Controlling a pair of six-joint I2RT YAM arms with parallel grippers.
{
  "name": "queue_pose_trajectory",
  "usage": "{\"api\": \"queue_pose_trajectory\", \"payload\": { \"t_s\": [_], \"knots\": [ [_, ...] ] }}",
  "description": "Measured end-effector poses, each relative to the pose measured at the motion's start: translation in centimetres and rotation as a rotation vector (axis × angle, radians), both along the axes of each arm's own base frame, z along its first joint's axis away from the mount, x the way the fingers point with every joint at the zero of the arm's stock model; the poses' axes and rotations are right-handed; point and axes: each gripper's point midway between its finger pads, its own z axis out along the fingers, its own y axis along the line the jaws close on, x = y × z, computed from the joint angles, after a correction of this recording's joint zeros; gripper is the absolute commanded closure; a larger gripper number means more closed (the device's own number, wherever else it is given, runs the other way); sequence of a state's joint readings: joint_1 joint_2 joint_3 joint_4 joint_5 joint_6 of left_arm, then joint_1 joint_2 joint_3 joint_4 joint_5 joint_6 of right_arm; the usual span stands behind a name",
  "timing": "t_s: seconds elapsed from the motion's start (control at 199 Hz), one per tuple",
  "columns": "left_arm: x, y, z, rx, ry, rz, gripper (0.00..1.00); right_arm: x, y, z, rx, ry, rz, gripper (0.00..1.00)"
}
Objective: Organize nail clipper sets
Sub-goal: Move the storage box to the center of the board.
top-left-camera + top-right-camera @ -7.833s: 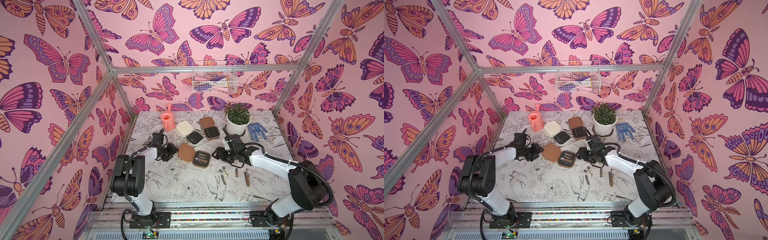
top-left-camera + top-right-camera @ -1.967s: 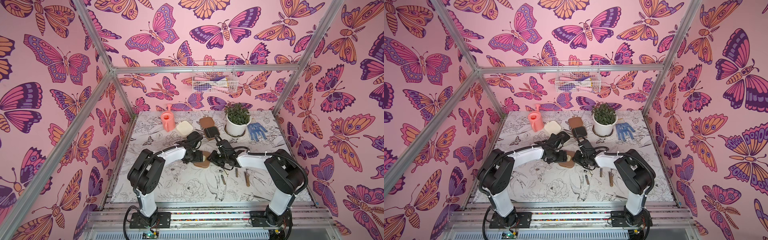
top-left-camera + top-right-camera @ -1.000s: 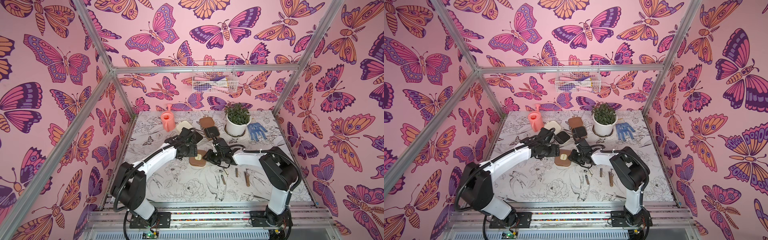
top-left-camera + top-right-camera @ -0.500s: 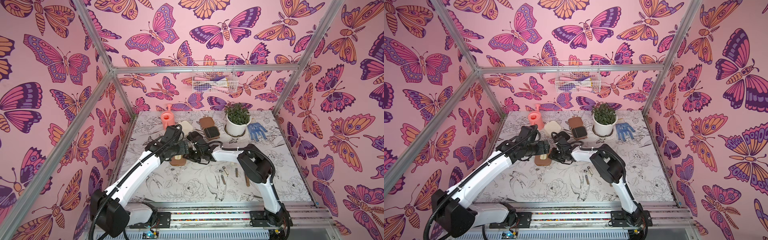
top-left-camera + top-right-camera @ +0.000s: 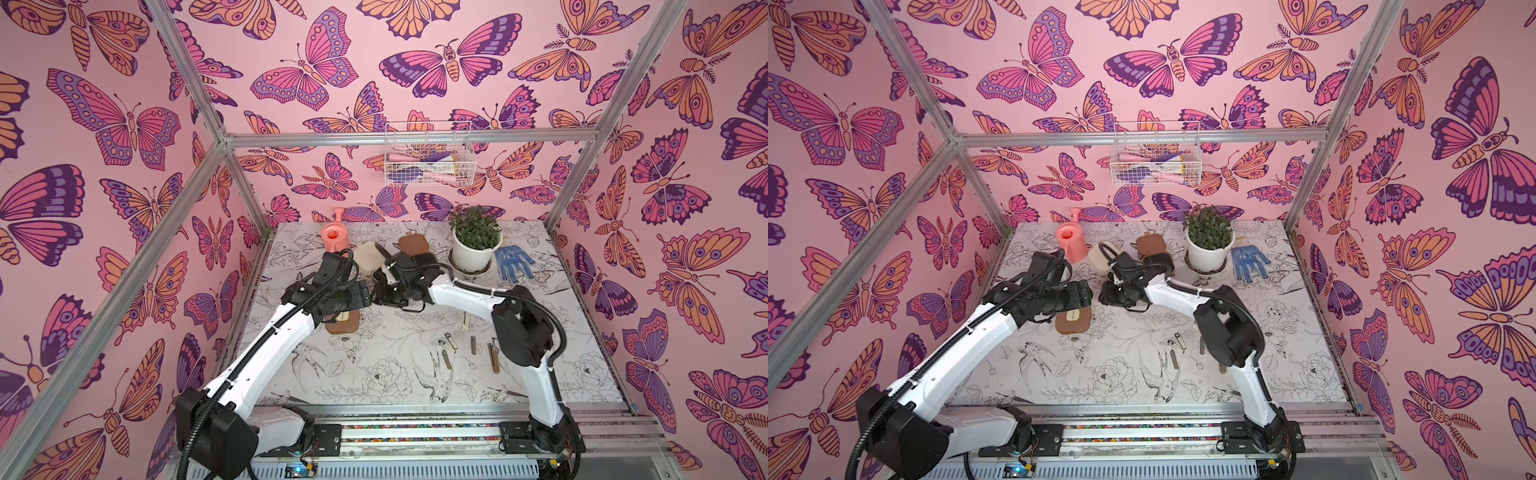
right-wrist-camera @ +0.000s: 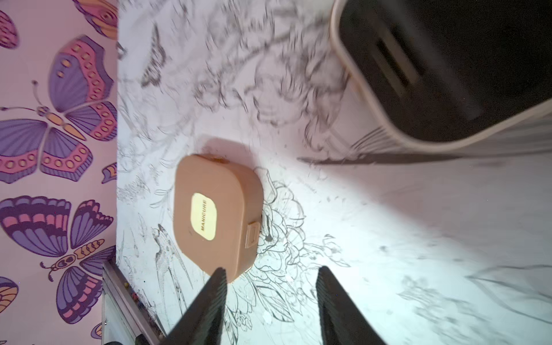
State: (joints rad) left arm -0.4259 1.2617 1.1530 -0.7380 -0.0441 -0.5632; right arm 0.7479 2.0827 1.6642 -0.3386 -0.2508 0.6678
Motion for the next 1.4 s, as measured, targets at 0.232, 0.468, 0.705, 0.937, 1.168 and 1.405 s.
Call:
{"api": "queue_pose_trajectory", "payload": {
  "t_s": [0.232,0.468,0.705,0.937,1.168,1.405],
  "knots": [
    [0.0,0.0,-0.1,-0.012,0.006,0.019,0.15,7.1,-3.5,7.8,-0.071,-0.295,0.105,0.57],
    [-0.1,0.0,-0.3,-0.016,0.014,0.025,0.15,10.1,-2.5,1.6,-0.262,-0.331,0.240,0.58],
    [-0.2,0.0,-0.4,-0.018,0.017,0.027,0.15,9.6,-4.3,-4.9,-0.424,-0.260,0.304,0.64],
    [-0.2,0.0,-0.5,-0.020,0.021,0.030,0.15,9.5,-5.0,-5.4,-0.472,-0.283,0.318,0.67],
    [-0.3,-0.2,-0.5,-0.023,0.023,0.022,0.15,10.7,-6.4,-5.4,-0.558,-0.313,0.256,0.66],
    [-0.4,-0.3,-0.6,-0.026,0.025,0.019,0.15,12.0,-6.9,-4.8,-0.594,-0.352,0.209,0.69]
  ]
}}
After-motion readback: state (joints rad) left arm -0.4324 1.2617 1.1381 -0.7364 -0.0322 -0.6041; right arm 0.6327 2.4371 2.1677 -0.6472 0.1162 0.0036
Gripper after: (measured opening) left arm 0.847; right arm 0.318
